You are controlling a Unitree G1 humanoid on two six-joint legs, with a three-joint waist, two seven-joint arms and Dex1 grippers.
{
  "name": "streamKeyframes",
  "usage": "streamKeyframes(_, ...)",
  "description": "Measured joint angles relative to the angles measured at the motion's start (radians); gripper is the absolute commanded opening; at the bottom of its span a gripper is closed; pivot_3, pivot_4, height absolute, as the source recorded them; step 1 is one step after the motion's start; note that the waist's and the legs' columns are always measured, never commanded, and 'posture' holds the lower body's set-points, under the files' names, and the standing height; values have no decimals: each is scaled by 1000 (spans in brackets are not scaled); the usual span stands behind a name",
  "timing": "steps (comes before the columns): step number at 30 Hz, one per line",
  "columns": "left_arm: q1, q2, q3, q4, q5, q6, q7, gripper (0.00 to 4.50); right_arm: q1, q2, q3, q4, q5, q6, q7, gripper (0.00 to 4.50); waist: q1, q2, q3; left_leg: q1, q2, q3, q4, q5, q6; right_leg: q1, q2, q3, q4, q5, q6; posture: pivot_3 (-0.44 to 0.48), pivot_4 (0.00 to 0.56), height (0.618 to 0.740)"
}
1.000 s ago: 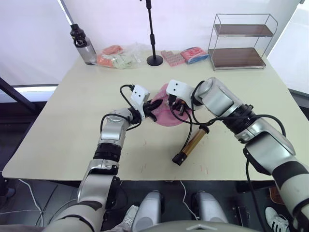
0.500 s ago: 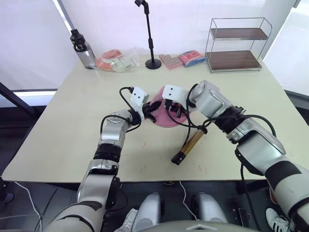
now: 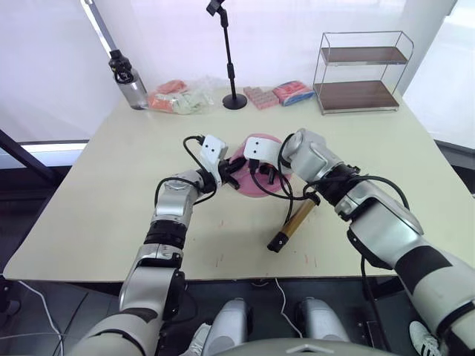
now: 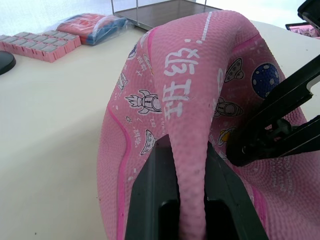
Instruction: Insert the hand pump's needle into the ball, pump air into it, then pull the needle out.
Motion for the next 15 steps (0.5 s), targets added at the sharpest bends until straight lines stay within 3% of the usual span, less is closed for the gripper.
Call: streamKeyframes(15,8,4,3,-3,-8,20,21,0,5,59,-110,119,-13,-59,-72,86,-16,3,-9,1,-4,-11,-1,-1,-2,1,0,0,0,0,0,0,150,740)
